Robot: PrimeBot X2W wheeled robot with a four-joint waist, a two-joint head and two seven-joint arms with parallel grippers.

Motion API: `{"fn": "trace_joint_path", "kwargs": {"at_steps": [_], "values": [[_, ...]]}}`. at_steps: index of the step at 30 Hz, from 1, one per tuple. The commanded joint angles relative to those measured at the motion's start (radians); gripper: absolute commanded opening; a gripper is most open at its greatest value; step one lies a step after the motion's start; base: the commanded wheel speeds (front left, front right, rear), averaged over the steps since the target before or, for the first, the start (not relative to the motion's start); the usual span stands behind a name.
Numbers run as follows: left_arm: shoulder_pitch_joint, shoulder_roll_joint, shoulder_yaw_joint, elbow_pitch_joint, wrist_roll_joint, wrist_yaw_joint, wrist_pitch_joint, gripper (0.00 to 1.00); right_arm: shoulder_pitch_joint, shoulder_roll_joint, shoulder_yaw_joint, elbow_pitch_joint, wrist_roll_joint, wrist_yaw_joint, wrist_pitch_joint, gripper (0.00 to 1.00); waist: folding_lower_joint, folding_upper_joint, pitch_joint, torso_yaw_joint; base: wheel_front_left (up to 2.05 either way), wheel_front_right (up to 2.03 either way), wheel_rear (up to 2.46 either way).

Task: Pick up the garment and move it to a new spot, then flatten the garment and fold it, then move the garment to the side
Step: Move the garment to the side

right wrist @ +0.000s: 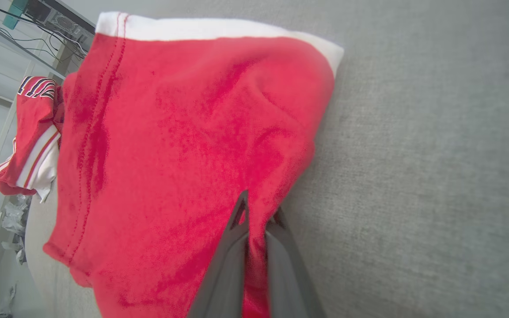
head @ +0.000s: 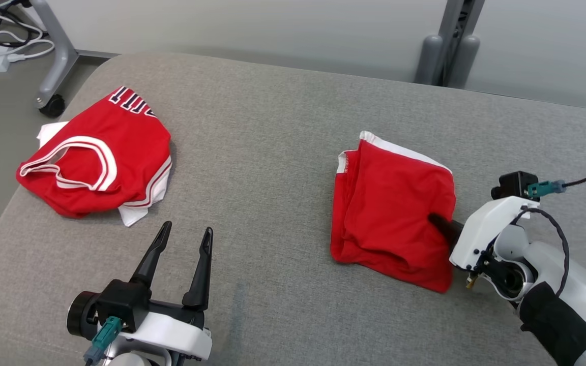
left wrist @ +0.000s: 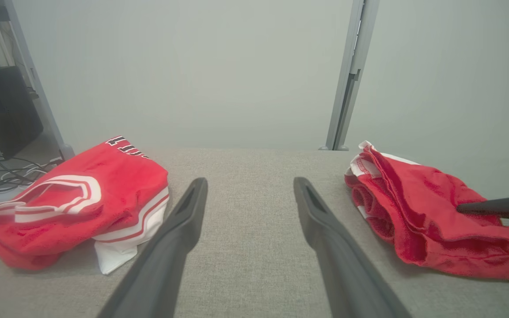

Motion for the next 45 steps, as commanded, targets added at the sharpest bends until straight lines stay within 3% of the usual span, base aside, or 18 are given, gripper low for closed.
{"fn": "trace_joint_path", "kwargs": {"at_steps": [1, 12, 21, 37, 45], "values": [[-0.017, 0.004, 0.004, -0.001, -0.003, 0.002, -0.002, 1.0, -0.018, -0.015, 0.01, -0.01, -0.015, 0.0, -0.016, 0.0, 0.0, 0.0, -0.002, -0.012, 0.0, 0.0, 0.0], [-0.018, 0.004, 0.016, -0.014, 0.018, -0.007, -0.002, 1.0, -0.082, -0.08, 0.088, -0.032, -0.077, 0.0, -0.051, 0.0, 0.0, 0.0, -0.001, -0.084, 0.0, 0.0, 0.0], [-0.035, 0.007, 0.03, -0.033, 0.04, -0.019, -0.002, 1.0, -0.193, -0.141, 0.13, 0.006, -0.124, 0.0, -0.056, 0.0, 0.0, 0.0, 0.06, -0.165, 0.0, 0.0, 0.0], [-0.113, 0.057, 0.01, -0.086, 0.077, -0.041, -0.002, 1.0, -0.373, -0.187, 0.201, 0.097, -0.194, 0.0, -0.061, 0.0, 0.0, 0.0, 0.188, -0.3, 0.0, 0.0, 0.0], [-0.122, 0.087, 0.001, -0.117, 0.083, -0.044, -0.002, 1.0, -0.456, -0.216, 0.241, 0.145, -0.232, 0.0, -0.059, 0.0, 0.0, 0.0, 0.232, -0.318, 0.0, 0.0, 0.0]]}}
